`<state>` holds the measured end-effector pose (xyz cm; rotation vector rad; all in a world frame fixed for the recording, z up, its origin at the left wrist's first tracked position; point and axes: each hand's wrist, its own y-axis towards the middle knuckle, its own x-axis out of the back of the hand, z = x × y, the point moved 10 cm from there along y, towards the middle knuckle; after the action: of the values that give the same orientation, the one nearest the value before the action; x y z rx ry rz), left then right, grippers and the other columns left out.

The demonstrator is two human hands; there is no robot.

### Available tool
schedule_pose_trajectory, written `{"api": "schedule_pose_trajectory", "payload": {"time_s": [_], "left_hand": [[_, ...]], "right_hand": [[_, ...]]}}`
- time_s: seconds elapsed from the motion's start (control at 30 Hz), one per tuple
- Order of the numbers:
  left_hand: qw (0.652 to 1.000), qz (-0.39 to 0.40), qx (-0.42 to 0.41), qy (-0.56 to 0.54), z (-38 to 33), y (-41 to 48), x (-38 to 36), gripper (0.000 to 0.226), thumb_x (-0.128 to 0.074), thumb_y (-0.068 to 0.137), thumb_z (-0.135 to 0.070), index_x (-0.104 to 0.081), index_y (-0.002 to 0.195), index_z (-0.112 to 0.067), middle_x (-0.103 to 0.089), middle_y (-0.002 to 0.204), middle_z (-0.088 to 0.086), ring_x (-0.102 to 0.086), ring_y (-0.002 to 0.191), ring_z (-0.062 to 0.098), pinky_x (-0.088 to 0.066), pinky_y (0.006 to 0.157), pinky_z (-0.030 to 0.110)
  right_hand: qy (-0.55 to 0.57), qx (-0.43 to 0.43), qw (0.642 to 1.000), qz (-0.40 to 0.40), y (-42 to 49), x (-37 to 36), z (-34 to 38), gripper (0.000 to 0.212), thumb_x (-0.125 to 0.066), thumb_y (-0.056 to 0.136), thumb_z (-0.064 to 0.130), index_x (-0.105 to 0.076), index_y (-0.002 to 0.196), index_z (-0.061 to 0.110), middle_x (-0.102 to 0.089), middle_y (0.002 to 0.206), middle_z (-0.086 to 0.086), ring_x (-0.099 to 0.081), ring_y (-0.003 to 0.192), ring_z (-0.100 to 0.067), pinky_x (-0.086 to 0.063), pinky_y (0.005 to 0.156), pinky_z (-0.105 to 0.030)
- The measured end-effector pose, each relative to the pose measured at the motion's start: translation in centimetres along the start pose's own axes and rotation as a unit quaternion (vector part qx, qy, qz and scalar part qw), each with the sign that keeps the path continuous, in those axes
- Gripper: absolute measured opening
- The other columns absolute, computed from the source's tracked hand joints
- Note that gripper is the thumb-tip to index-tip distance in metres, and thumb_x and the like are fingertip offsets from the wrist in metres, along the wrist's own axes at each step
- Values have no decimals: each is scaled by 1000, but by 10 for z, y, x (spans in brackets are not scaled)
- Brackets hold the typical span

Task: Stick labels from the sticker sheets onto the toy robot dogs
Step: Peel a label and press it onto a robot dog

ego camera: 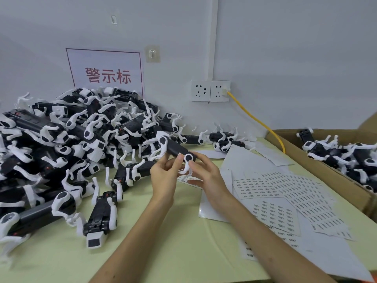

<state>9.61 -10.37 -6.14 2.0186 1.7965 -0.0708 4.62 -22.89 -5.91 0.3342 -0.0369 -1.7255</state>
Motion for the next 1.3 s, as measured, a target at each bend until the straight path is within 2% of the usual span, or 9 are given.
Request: {"api": "schedule_pose_trajectory", "payload": {"time_s": [0.43, 0.53, 0.67, 0.77, 0.97, 1.03, 1.13, 1.2, 1.3], "left_hand": [[994, 28, 60, -83, 7, 0, -3, 13, -67, 99, -17, -76, 101, -9, -78, 95, 8, -75, 83, 16, -58, 71, 24], [994, 38, 75, -67, 13, 1, -7, 8, -72, 95, -20, -73, 93, -12, -76, 85, 1, -73, 79, 14, -55, 68, 19], [996, 3, 90, -28, 20, 2, 2, 25, -75, 94, -17, -68, 109, 1, -71, 74, -3, -67, 68, 10, -53, 70, 19], [994, 18, 101, -28, 21, 0, 0, 13, -71, 97, -21, -70, 91, -9, -75, 80, 0, -68, 69, 9, -54, 67, 17], [982, 100, 140, 76, 33, -8, -18, 16, -58, 105, -15, -73, 107, -12, -81, 90, 5, -74, 75, 8, -58, 71, 17], [974, 138, 144, 107, 37, -13, -27, 18, -57, 104, -12, -75, 108, -10, -81, 92, 5, -73, 76, 11, -57, 73, 20], [971, 148, 144, 124, 38, -13, -29, 21, -56, 105, -12, -77, 103, -11, -81, 92, 6, -73, 76, 13, -57, 71, 20], [972, 141, 144, 123, 36, -11, -27, 22, -55, 105, -12, -76, 103, -10, -80, 91, 7, -73, 73, 12, -57, 68, 18], [972, 138, 143, 125, 36, -11, -27, 22, -54, 105, -11, -76, 103, -9, -80, 90, 8, -73, 71, 12, -56, 66, 18]], "right_hand": [[7, -9, 1000, -13, 6, 11, 2, 29, -70, 95, 30, -65, 120, 15, -75, 109, -13, -72, 91, -22, -56, 76, -30], [-15, 13, 999, -27, 6, 17, 5, 31, -78, 89, 23, -69, 118, 19, -73, 109, -9, -72, 94, -19, -58, 79, -31], [-79, 25, 996, -29, 7, 17, 5, 28, -80, 88, 22, -69, 114, 21, -74, 102, 0, -72, 79, -13, -57, 72, -26], [-87, 10, 995, -43, 9, 20, 6, 25, -80, 88, 27, -70, 109, 18, -75, 94, 0, -71, 71, -14, -58, 67, -26], [79, -169, 974, -131, 10, 66, -14, 35, -71, 90, 40, -69, 108, 9, -72, 90, -17, -67, 71, -27, -53, 56, -27], [250, -130, 944, -170, 11, 90, 0, 43, -74, 89, 36, -66, 118, 5, -71, 106, -22, -69, 76, -28, -54, 54, -26], [502, 54, 845, -176, 12, 146, 44, 54, -68, 95, 40, -55, 134, 6, -63, 135, -23, -73, 100, -35, -59, 77, -39], [483, 99, 851, -181, 8, 171, 56, 52, -60, 99, 45, -53, 139, 12, -63, 138, -13, -70, 113, -34, -56, 92, -45], [446, 73, 866, -215, 5, 178, 40, 50, -54, 102, 37, -49, 147, 15, -66, 135, -10, -71, 113, -33, -53, 92, -41]]}}
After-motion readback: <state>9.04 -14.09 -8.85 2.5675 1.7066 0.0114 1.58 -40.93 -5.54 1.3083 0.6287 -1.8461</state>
